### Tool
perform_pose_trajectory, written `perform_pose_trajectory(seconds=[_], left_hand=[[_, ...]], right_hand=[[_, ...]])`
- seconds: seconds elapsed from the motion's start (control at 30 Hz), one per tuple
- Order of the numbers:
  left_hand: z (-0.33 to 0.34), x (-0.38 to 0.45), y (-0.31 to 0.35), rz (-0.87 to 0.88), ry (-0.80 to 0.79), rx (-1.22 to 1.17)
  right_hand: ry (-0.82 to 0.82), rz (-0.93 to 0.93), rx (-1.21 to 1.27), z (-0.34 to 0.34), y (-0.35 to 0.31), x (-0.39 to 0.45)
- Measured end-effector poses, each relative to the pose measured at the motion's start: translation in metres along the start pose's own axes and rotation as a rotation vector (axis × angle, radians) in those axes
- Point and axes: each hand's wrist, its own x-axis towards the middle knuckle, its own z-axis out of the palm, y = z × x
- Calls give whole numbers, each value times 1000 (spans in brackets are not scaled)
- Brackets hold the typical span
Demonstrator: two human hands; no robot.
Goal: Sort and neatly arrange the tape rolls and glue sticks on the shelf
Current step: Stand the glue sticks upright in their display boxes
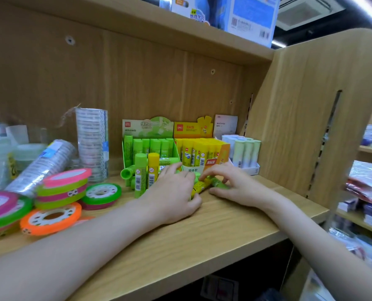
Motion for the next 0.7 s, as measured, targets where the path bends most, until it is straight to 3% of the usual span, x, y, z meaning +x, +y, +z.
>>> perform_pose_trajectory(seconds=[0.13,0.23,0.33,0.4,0.53,0.63,0.7], left_hand=[[0,0,0,-4,0,2],[-1,-1,1,-16,4,-7],[-1,-1,1,-14,-5,20],[-1,-1,0,-11,-10,35],[0,-1,-1,-10,-12,39],[0,0,-1,-7,-7,56],[1,0,-1,-2,1,65]], right_hand=[[32,-38,-69,1,-1,0],[139,20,257,-9,0,-2],[384,171,705,-21,-2,2],[522,234,856,-26,-4,13],[655,211,498,-32,-10,49],[539,115,44,-25,-13,73],[444,95,-124,-18,-12,83]])
